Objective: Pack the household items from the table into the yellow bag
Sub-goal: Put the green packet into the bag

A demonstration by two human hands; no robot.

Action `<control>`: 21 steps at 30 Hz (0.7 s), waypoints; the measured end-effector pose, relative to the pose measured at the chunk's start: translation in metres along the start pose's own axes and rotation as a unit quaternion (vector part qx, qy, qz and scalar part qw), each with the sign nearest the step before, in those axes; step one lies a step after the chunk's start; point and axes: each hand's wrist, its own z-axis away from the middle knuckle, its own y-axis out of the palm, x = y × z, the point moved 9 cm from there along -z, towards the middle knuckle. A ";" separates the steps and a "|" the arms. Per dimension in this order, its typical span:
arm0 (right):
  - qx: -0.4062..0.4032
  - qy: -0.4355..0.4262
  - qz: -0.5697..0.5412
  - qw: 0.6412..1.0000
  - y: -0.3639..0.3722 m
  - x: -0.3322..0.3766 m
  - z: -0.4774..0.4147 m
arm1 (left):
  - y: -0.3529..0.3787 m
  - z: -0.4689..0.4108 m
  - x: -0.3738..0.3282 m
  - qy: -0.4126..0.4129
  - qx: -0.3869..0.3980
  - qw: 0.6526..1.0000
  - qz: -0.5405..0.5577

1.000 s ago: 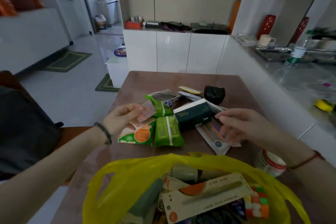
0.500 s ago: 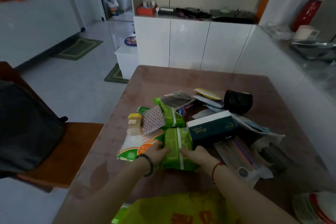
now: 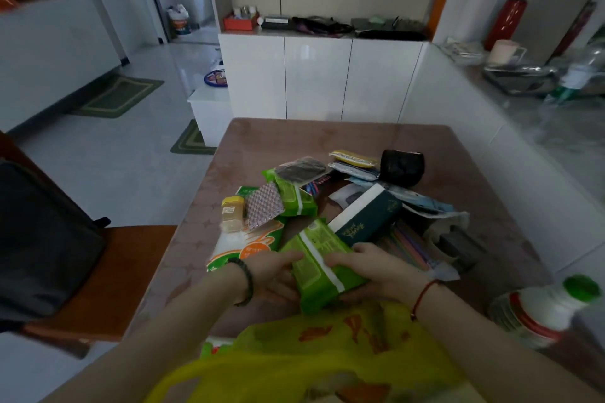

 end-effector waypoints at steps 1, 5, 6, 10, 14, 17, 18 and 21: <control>-0.010 -0.030 0.016 0.999 -0.006 0.008 0.018 | 0.007 0.014 -0.010 0.024 0.012 1.000 -0.012; -0.061 -0.155 -0.015 0.986 -0.041 0.027 0.099 | 0.036 0.073 -0.045 0.086 0.071 0.989 -0.096; -0.065 -0.192 -0.059 0.977 -0.049 0.028 0.121 | 0.047 0.087 -0.053 0.115 0.090 0.978 -0.148; -0.037 -0.322 -0.190 0.927 -0.067 0.007 0.200 | 0.106 0.131 -0.046 0.190 0.146 0.873 -0.426; -0.031 -0.336 -0.188 0.922 -0.070 -0.046 0.238 | 0.125 0.128 -0.033 0.227 -0.003 0.690 -0.687; -0.052 -0.257 -0.179 0.948 -0.068 -0.102 0.229 | 0.116 0.128 -0.057 0.307 -0.064 0.726 -0.612; -0.053 -0.208 -0.178 0.960 -0.064 -0.124 0.221 | 0.108 0.126 -0.065 0.329 -0.082 0.752 -0.565; -0.056 -0.127 -0.143 0.980 -0.050 -0.170 0.198 | 0.099 0.127 -0.077 0.383 -0.075 0.808 -0.441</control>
